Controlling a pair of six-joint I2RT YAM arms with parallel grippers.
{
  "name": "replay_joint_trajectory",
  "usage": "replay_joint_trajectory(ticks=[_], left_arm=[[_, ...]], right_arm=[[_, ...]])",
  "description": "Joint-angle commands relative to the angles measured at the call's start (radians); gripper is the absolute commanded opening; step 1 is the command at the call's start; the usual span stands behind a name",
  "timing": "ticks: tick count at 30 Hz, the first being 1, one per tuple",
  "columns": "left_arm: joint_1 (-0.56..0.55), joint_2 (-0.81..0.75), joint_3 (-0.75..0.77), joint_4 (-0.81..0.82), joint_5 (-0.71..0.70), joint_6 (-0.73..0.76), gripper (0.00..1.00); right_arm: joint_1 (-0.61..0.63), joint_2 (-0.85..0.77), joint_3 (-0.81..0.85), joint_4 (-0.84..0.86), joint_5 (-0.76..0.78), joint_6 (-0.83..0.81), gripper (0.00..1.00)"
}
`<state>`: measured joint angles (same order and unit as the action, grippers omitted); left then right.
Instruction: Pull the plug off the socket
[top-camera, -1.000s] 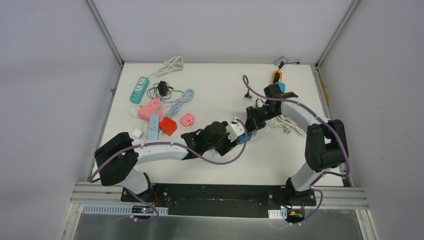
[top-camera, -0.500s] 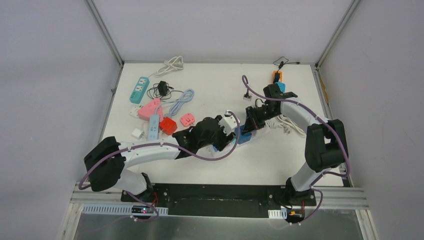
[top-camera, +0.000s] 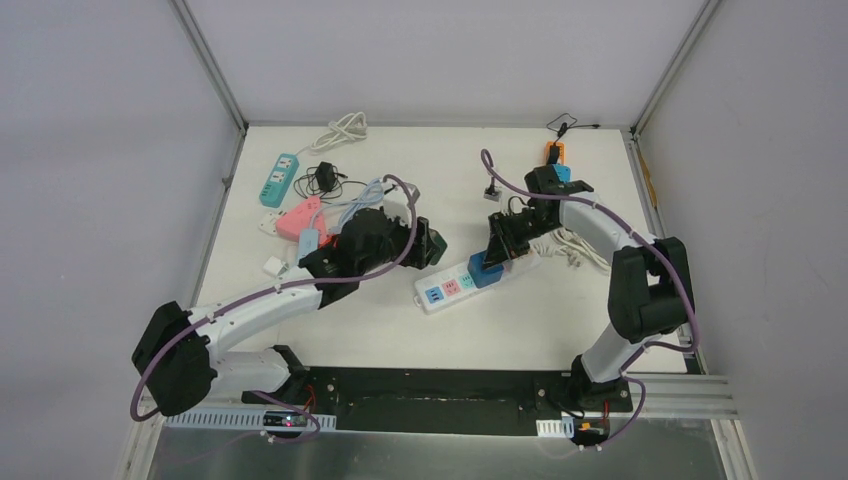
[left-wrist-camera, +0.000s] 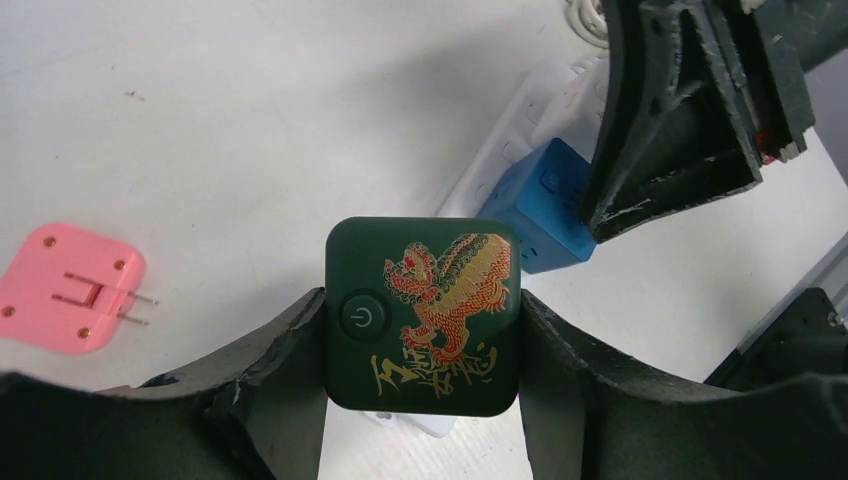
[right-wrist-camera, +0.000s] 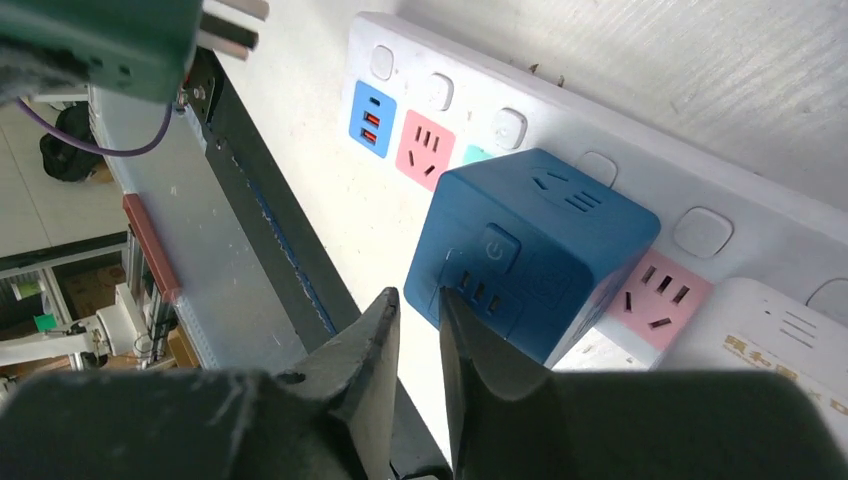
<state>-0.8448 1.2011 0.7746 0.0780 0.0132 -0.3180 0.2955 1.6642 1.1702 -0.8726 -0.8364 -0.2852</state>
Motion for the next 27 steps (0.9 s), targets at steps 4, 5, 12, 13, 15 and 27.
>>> replay_joint_trajectory(ticks=[4, 5, 12, 13, 15, 27], left_arm=[[0.124, -0.066, 0.007, -0.176, 0.062, -0.165, 0.0], [0.147, -0.068, 0.009, -0.192, 0.075, -0.172, 0.0], [0.285, -0.068, 0.041, -0.282, 0.112, -0.187, 0.0], [0.306, -0.062, 0.048, -0.291, 0.114, -0.187, 0.0], [0.356, -0.041, 0.065, -0.305, 0.134, -0.187, 0.0], [0.541, 0.212, 0.237, -0.378, 0.219, -0.167, 0.0]], right_arm=[[-0.012, 0.019, 0.115, -0.073, -0.023, -0.139, 0.28], [-0.014, 0.018, 0.127, -0.082, -0.036, -0.144, 0.28], [-0.022, -0.019, 0.154, -0.122, -0.109, -0.182, 0.29], [-0.024, -0.026, 0.153, -0.124, -0.117, -0.186, 0.29], [-0.027, -0.042, 0.147, -0.125, -0.124, -0.191, 0.29], [-0.062, -0.11, 0.09, -0.104, -0.147, -0.199, 0.37]])
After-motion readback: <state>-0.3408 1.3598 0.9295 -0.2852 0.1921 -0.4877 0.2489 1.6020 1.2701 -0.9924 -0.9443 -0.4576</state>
